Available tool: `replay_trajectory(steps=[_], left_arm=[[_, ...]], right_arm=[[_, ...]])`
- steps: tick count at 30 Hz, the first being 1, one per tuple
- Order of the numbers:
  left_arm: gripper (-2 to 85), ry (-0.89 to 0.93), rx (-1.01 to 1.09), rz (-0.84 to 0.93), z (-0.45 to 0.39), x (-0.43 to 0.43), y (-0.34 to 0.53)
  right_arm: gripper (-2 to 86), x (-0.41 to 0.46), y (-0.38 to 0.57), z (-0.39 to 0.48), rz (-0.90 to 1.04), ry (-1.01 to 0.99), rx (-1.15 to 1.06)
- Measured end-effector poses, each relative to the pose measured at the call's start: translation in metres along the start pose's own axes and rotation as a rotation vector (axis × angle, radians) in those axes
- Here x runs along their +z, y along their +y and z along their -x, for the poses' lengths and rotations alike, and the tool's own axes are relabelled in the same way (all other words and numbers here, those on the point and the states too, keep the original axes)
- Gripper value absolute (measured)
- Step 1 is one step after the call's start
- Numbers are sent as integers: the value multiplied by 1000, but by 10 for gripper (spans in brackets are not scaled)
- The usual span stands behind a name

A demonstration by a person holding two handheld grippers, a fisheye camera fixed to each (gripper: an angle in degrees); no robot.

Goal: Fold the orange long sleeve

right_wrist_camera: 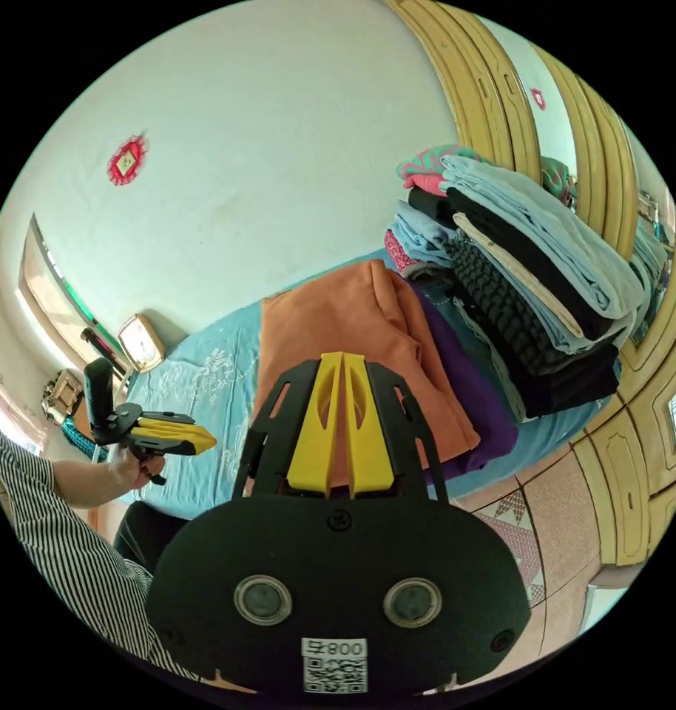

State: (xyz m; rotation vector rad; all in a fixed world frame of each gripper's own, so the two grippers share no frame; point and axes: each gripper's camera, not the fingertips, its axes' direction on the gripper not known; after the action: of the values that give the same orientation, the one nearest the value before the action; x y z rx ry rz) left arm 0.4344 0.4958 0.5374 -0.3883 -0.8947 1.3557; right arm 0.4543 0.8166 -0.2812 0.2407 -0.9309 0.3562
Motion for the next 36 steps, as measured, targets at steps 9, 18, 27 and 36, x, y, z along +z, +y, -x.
replay_trajectory(steps=[9, 18, 27, 36], left_arm=[[57, -144, -496, 33, 58, -158, 232], [140, -402, -808, -1, 126, -324, 406], [214, -537, -880, 55, 216, -429, 484], [242, -634, -983, 8, 284, -501, 542]], right_arm=[[15, 115, 82, 193, 69, -216, -269], [97, 329, 137, 375, 288, -296, -422], [213, 546, 156, 491, 430, -128, -421], [264, 730, 164, 548, 456, 18, -381]])
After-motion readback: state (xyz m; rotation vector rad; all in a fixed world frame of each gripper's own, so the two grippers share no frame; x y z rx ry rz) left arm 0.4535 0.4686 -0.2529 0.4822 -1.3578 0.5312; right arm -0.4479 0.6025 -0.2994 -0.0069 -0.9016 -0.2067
